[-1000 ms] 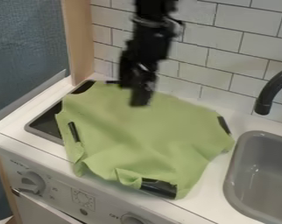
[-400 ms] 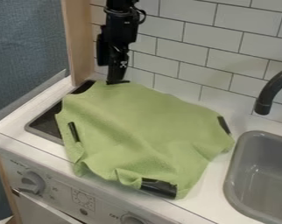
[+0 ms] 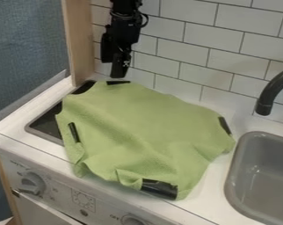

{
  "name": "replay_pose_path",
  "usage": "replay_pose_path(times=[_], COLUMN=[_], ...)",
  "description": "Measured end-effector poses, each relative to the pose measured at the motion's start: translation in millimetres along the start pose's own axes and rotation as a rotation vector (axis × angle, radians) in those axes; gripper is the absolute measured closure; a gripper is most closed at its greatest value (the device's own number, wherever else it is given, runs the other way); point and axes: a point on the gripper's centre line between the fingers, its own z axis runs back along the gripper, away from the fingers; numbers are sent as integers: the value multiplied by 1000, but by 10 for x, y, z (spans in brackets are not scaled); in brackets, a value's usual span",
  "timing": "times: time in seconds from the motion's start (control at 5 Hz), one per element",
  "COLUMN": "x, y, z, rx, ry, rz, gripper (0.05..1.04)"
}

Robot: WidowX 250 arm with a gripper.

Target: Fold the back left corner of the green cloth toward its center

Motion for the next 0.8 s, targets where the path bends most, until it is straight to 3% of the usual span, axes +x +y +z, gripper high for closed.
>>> replay_pose_path(times=[0.4,0.8], x=[43,-15], y=[148,95], z=[-259,-447], rx=[-16,-49], ry=[57,65], rz=[-6,-5], gripper=[85,144])
